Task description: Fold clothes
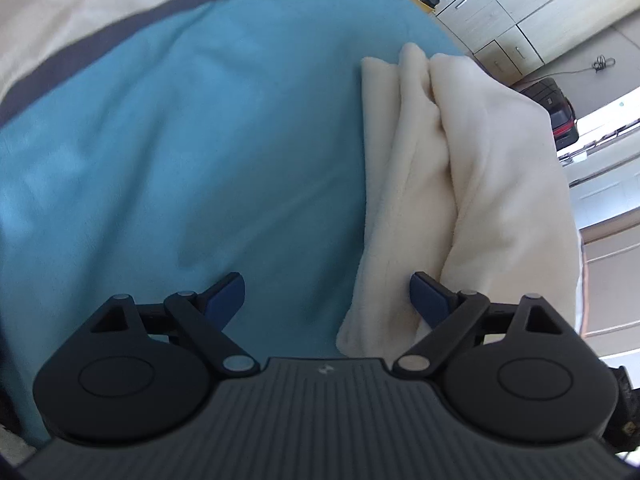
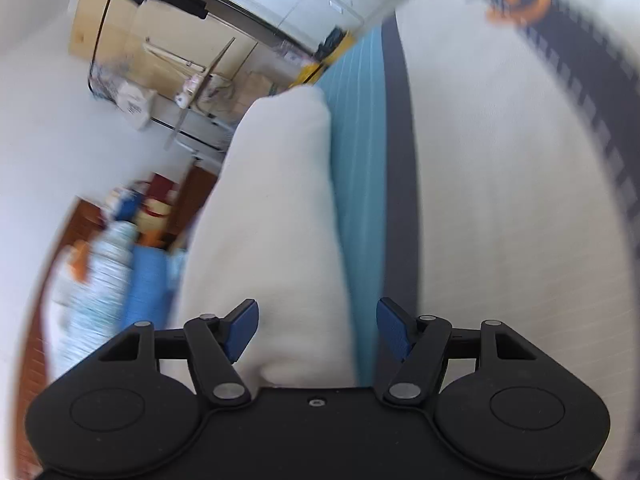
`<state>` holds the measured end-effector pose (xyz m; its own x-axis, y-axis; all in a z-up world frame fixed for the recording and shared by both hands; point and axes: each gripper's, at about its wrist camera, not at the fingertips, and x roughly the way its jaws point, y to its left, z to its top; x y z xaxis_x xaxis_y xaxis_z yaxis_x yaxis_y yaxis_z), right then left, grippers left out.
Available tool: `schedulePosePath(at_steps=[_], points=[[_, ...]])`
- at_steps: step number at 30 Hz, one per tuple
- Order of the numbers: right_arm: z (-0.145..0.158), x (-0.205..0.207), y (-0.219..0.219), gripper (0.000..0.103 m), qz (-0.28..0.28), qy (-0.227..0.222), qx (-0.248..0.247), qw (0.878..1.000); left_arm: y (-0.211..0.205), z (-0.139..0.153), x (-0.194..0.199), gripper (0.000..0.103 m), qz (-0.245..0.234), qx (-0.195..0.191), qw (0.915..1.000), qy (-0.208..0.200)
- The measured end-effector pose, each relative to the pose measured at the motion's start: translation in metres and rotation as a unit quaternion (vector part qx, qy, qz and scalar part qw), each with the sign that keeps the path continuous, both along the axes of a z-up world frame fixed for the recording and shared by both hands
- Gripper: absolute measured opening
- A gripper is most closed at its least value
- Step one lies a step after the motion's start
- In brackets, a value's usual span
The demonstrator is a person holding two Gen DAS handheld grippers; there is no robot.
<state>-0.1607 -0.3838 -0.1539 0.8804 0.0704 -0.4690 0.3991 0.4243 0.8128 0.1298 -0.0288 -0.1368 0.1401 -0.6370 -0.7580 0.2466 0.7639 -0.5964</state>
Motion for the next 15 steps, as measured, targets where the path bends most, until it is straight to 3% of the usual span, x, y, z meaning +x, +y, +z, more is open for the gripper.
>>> schedulePosePath(at_steps=[2,4,6,13,15], points=[[-0.009,0.005,0.0,0.075,0.002,-0.006,0.015,1.0,0.006,-0.007,0.005,0.09,0.009,-0.046,0.9981,0.039],[-0.013,0.007,0.004,0.087,-0.003,0.001,0.007,1.0,0.013,-0.024,0.009,0.09,0.024,-0.105,0.9885,0.106],[-0.012,0.01,0.008,0.088,-0.002,-0.003,-0.003,1.0,0.013,-0.039,0.007,0.09,0.036,-0.128,0.9791,0.154],[-0.018,0.024,0.012,0.088,0.02,-0.02,-0.013,1.0,-0.016,-0.026,-0.004,0.09,-0.032,-0.124,0.9863,0.104],[-0.021,0.024,0.011,0.089,0.019,-0.027,-0.006,0.999,-0.023,-0.023,-0.008,0.083,-0.038,-0.114,0.989,0.085]])
